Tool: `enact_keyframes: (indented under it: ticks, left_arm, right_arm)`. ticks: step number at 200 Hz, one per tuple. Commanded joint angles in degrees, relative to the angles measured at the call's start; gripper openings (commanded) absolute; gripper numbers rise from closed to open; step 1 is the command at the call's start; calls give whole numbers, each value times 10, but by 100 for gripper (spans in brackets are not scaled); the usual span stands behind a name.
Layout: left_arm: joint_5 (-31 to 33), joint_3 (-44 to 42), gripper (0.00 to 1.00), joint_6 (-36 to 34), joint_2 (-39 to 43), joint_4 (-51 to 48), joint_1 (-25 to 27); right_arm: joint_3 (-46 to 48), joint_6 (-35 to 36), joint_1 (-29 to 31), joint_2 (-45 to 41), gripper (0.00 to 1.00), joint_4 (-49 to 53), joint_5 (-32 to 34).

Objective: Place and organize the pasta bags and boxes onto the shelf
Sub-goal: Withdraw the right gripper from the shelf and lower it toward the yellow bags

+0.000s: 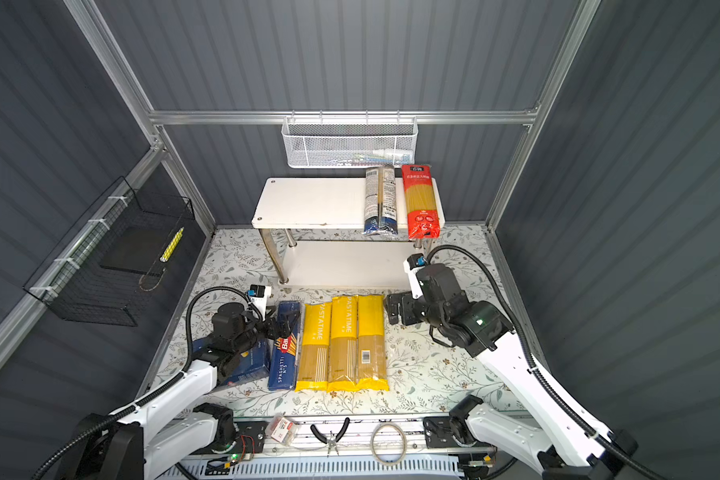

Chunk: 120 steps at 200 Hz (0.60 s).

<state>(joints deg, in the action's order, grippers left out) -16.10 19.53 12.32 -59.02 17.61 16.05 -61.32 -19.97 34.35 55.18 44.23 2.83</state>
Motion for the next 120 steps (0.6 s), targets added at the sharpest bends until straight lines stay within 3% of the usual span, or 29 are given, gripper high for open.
enact_keyframes:
  ticks: [1,56,100,120]
  left_arm:
    - [-4,-2,99,3,-7,11,0]
    - [-6,1,99,3,-14,13,0]
    - [-1,2,99,1,-15,9,0]
    - [-4,2,99,2,-18,10,0]
  right_arm:
    - [27,-40,4,-21,99,-10,16]
    - [91,-97,19,-41,99,-13,24]
    - [124,-158,93,-11,99,-6,69]
    - [167,-177,101,-5,99,-42,55]
